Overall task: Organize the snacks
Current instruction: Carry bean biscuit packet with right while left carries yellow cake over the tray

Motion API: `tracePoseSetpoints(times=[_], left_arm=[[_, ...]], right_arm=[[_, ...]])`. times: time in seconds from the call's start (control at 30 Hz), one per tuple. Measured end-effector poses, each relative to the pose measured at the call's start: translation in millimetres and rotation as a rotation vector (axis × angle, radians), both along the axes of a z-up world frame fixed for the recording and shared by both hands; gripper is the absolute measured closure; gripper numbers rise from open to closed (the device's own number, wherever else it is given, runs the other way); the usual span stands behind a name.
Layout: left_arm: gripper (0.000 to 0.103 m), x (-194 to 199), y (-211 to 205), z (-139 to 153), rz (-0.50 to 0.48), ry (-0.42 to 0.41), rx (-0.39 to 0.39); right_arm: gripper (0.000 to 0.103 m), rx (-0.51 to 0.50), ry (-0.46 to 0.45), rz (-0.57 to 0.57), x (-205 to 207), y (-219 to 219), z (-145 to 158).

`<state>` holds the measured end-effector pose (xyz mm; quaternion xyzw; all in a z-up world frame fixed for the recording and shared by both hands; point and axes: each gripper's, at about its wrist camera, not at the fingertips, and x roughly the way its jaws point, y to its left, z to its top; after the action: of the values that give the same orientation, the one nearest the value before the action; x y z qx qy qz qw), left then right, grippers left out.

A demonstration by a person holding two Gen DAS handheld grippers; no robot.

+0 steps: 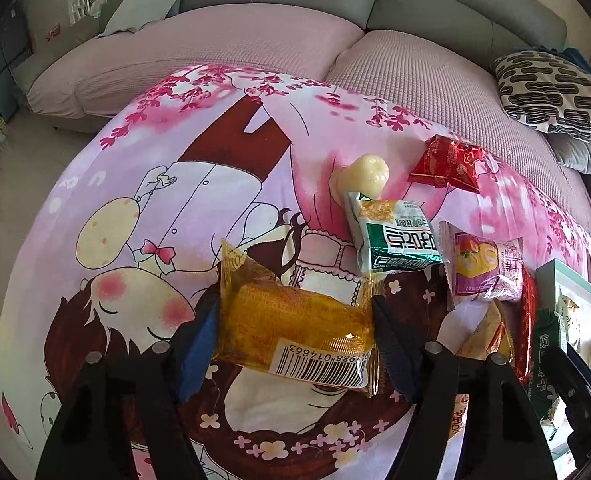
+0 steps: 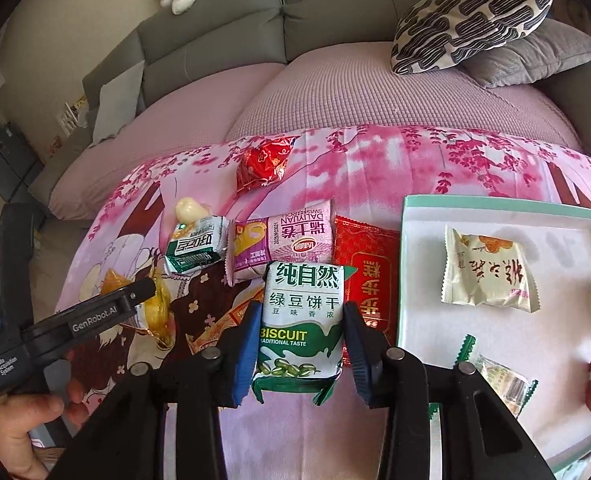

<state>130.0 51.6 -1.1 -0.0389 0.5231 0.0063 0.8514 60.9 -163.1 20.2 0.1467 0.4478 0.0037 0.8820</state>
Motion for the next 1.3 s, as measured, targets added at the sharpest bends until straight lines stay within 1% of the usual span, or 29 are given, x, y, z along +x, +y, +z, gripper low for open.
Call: tracePoseSetpoints(times=[0.1, 0.2, 0.53, 0.63, 0.73, 0.87, 0.97, 1.3], left_arm=[[0.029, -4.0, -4.3, 9.7, -0.008, -0.025, 0.012], [0.029, -7.9, -7.6, 19.8, -0.012, -0.048, -0.004], [0.029, -20.7, -37.3, 48.2, -0.065, -0.126, -0.033], [0.029, -23.7, -48.9, 51.4, -0.083, -0.135, -0.034], [0.029, -26.4, -61.0, 52.7, -0.106, -0.138, -0.05], [0.029, -29.8, -79.1, 54.8, -0.146, -0.138, -0.069], [0.029, -33.7, -93.1, 57.0, -0.17, -0.142, -0.07], [0.029, -48.0, -148.4, 58.4, -0.281, -0.131, -0.092]], right_arm=[[0.061, 0.013, -0.021, -0.014, -9.0, -7.9, 9.9], [0.061, 0.006, -0.025, -0.026, -17.0, -15.1, 16.4], [0.061, 0.01, -0.025, -0.079, -35.3, -43.7, 19.0], [0.061, 0.021, -0.027, -0.099, -38.6, -55.3, 18.4], [0.061, 0.013, -0.025, -0.125, -41.3, -66.0, 17.0], [0.061, 0.036, -0.025, -0.161, -45.3, -84.6, 15.0], [0.061, 0.026, -0.019, -0.193, -49.0, -98.4, 13.5], [0.061, 0.053, -0.012, -0.335, -65.2, -162.2, 6.3]])
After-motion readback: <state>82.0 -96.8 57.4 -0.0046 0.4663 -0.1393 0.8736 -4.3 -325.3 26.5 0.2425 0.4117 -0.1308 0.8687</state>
